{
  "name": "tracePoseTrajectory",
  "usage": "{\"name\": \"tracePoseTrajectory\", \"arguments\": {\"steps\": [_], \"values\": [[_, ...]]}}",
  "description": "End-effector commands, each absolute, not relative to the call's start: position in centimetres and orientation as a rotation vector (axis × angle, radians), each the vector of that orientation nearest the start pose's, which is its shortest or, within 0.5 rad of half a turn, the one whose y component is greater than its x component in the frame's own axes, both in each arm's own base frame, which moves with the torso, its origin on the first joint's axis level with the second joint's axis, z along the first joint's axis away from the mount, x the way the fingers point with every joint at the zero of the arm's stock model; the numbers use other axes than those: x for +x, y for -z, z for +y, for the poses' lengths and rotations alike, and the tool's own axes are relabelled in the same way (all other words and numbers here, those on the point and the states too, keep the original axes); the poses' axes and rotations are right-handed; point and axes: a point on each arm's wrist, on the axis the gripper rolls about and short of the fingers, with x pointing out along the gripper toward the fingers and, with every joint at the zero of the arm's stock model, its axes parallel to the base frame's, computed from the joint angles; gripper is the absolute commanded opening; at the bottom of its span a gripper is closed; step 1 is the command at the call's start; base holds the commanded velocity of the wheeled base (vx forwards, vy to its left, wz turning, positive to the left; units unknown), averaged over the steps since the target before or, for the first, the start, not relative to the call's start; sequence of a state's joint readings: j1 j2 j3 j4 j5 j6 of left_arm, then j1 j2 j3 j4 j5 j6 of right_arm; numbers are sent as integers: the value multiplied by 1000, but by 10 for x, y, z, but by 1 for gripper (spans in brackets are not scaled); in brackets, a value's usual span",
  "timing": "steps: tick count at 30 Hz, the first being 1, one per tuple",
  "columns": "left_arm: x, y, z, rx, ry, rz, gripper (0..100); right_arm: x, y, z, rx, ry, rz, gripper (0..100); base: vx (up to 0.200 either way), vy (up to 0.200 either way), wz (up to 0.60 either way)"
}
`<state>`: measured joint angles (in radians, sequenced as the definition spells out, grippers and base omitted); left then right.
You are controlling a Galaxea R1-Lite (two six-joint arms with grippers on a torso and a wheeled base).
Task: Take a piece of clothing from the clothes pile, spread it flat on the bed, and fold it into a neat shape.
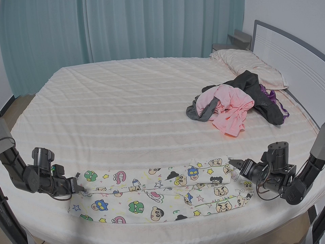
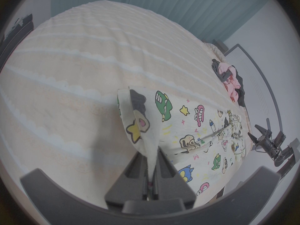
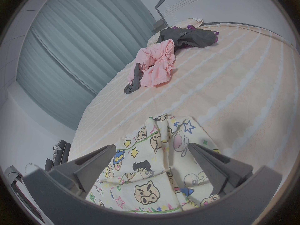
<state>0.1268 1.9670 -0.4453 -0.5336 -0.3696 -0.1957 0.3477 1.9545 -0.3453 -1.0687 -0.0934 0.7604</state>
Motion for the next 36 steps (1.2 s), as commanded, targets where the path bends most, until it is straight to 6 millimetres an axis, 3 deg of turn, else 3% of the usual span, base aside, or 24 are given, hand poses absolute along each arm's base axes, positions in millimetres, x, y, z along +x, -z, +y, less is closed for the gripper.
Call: {"name": "tracePoseTrajectory", "arguments": {"steps": [1,6,15,28,32,36], "values": [[249,-37,32,-426,107,921,0,254,-48,90,619,-36,592,100,0,0,0],[247,-40,41,-440,77,912,0,253,-48,90,620,-34,594,100,0,0,0],[234,-69,72,-509,15,840,0,253,-48,90,620,-34,594,100,0,0,0],[212,-114,145,-515,-108,810,0,254,-46,90,619,-34,598,100,0,0,0],[207,-121,141,-514,-102,830,0,254,-46,90,619,-35,597,100,0,0,0],[213,-128,112,-481,-30,861,0,254,-46,90,619,-35,597,100,0,0,0]]}}
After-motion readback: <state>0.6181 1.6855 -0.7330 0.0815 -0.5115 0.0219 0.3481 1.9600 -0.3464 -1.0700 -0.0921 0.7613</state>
